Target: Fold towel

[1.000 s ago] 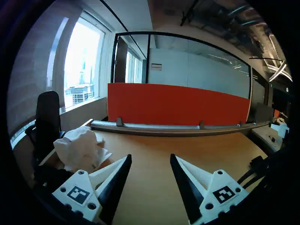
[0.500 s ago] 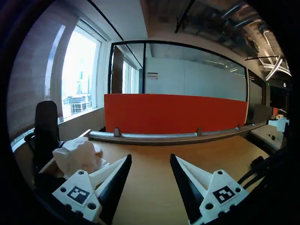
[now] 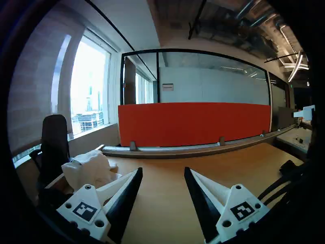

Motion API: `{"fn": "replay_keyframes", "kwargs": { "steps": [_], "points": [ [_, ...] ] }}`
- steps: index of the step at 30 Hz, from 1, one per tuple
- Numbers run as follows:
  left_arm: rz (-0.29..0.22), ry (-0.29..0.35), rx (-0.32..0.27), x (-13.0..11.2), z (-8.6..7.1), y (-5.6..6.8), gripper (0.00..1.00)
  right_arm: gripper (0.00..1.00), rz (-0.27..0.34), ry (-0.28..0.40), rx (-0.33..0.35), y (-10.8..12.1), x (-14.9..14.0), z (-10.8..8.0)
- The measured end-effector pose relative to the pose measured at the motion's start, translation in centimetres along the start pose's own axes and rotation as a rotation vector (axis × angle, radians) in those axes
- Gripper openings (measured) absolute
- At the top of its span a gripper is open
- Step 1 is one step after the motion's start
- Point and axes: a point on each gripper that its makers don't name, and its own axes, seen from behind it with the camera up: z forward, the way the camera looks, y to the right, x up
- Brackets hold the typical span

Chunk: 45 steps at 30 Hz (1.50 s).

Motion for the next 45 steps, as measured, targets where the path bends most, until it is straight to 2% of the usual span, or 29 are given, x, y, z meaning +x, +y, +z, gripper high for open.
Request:
{"fn": "replay_keyframes", "kwargs": {
  "steps": [7, 18, 30, 36, 45],
  "points": [
    [-0.002, 0.023, 0.007, -3.3, 0.0, -0.2, 0.75, 1.0, 0.003, 0.006, -0.007, -0.4, -0.7, -0.1],
    [-0.017, 0.058, 0.018, -7.9, -0.1, -0.2, 0.75, 1.0, -0.001, 0.013, -0.013, -0.5, -3.5, 0.2],
    [-0.008, 0.101, 0.03, -10.6, 0.0, -0.3, 0.75, 1.0, 0.0, 0.032, -0.017, -0.6, -4.7, 0.1],
    [-0.009, 0.109, 0.023, -11.7, 0.2, 0.0, 0.75, 1.0, -0.002, 0.034, -0.01, -0.9, -5.4, 0.1],
    [-0.023, 0.099, 0.034, -13.0, 0.5, -0.3, 0.75, 1.0, -0.005, 0.032, -0.012, -0.9, -5.2, 0.0]
  ]
}}
